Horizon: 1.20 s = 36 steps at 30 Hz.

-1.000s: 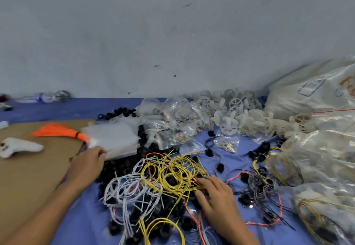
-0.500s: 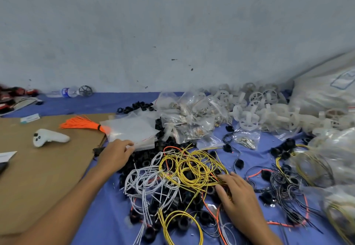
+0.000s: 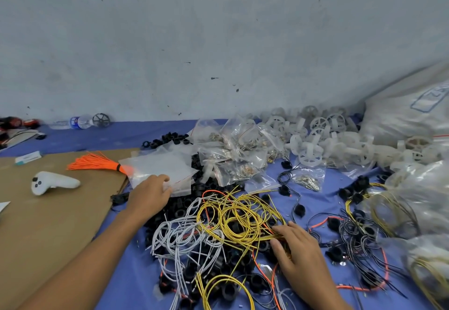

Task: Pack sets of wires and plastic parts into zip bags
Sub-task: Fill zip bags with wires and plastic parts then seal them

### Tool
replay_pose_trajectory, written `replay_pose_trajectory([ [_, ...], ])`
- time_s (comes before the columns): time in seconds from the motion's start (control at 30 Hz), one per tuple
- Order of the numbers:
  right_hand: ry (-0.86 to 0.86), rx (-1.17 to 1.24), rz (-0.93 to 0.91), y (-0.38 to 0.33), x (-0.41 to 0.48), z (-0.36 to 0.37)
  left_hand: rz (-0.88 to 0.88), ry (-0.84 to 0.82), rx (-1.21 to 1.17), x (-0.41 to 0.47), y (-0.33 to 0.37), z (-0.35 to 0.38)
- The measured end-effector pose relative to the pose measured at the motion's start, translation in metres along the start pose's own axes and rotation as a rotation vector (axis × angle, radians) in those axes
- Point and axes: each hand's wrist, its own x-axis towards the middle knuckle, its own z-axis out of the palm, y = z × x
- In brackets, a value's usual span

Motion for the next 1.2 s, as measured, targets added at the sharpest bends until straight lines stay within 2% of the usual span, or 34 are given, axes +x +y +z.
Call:
replay_pose_trajectory([
  [0.23,0.047,0.004,-0.013,0.003,0.001,0.002,0.112,0.112,0.070,0.010,0.013,-0.025],
  [0.37,0.060,0.013,-0.020,0.003,0.002,0.002,0.231,0.046,0.236,0.010,0.024,-0.051],
  [0.47,0.021,0.023,-0.009,0.001,0.001,-0.002,0.262,-0.005,0.269,0.001,0.030,-0.065],
  [0.6,0.045,0.228,0.083,-0.013,0.004,-0.019,0.343,-0.066,0.243,-0.026,0.047,-0.075],
  [0.7,0.110,0.307,0.088,-0.037,0.002,-0.043,0.447,-0.030,0.226,-0.055,0.071,-0.069],
  [0.73,0.079,0.395,0.067,-0.049,0.001,-0.049,0.469,-0.035,0.231,-0.066,0.081,-0.066],
  [0.8,-0.099,0.734,0.112,-0.081,-0.002,-0.056,0.534,-0.046,0.242,-0.089,0.102,-0.058],
  [0.9,-0.439,1.380,0.403,-0.121,-0.006,-0.056,0.695,0.072,0.318,-0.117,0.131,-0.061],
  [0.93,-0.463,1.498,0.507,-0.126,-0.006,-0.056,0.729,0.099,0.340,-0.121,0.137,-0.065],
  [1.03,-0.385,1.695,0.711,-0.126,-0.005,-0.057,0.756,0.081,0.322,-0.130,0.147,-0.074],
  [1.2,-0.368,1.939,0.814,-0.125,0.001,-0.065,0.808,-0.006,0.211,-0.147,0.157,-0.086],
])
